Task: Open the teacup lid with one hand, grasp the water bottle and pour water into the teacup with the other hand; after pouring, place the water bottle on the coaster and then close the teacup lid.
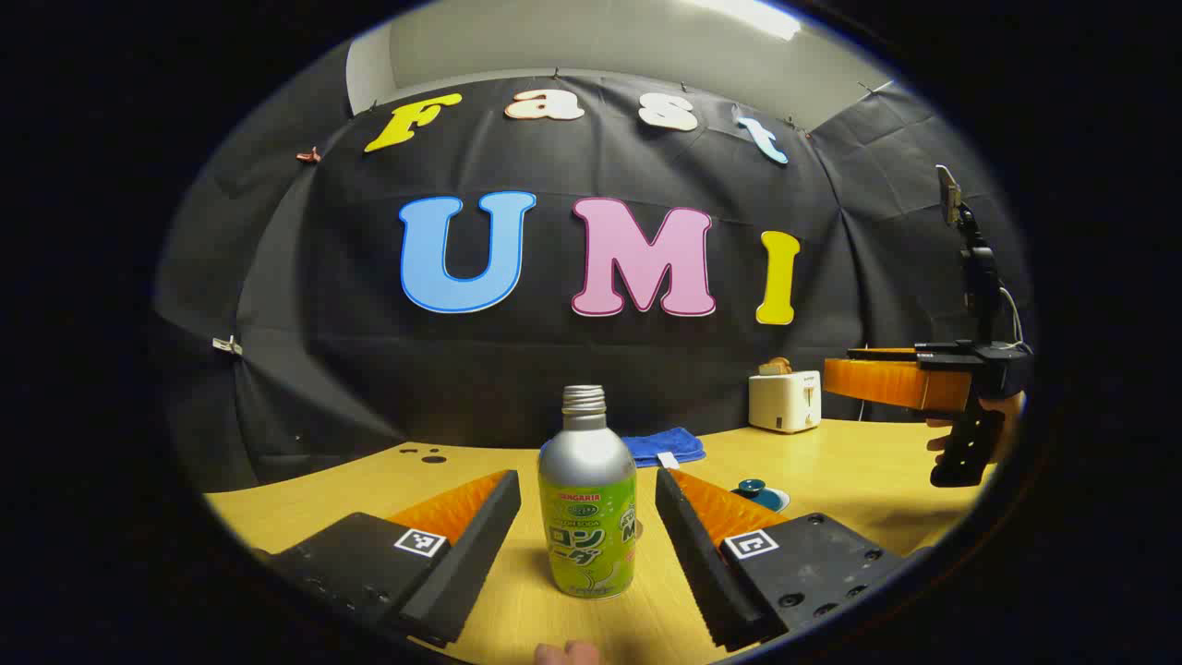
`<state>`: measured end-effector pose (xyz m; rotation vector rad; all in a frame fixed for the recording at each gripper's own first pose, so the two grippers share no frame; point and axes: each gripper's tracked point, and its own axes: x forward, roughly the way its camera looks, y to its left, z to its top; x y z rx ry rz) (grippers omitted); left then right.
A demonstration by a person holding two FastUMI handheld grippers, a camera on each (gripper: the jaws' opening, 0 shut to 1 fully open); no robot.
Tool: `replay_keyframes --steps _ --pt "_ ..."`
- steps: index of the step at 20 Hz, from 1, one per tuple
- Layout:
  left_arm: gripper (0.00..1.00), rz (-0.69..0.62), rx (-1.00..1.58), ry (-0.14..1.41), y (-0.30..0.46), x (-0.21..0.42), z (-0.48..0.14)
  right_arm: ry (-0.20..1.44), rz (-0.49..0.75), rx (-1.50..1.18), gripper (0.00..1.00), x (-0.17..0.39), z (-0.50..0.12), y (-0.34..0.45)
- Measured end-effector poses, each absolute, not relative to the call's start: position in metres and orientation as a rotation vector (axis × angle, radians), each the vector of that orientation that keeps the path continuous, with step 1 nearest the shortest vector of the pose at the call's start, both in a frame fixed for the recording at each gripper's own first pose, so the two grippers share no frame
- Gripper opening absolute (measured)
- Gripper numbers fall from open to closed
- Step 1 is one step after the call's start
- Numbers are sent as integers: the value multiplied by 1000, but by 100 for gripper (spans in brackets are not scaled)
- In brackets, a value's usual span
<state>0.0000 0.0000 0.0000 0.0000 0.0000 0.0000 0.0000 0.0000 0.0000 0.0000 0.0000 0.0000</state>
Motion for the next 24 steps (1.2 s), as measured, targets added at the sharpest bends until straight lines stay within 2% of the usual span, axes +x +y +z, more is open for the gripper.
replay_keyframes --steps 24 --pt "94 -18 14 61 -7 -1 -9 42 28 -16 98 5 -7 20"
